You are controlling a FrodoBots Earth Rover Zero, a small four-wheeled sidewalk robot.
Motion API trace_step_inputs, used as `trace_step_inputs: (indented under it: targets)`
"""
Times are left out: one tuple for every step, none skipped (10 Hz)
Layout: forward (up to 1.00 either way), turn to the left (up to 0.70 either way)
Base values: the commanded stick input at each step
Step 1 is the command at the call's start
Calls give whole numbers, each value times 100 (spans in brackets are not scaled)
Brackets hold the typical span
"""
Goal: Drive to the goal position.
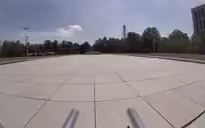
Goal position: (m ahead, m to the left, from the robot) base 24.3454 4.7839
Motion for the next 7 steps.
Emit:
trace_step_inputs:
  targets:
    - [70, 0]
    - [70, 0]
    - [70, 0]
    - [70, 0]
    - [70, 0]
    - [70, 0]
    - [70, 0]
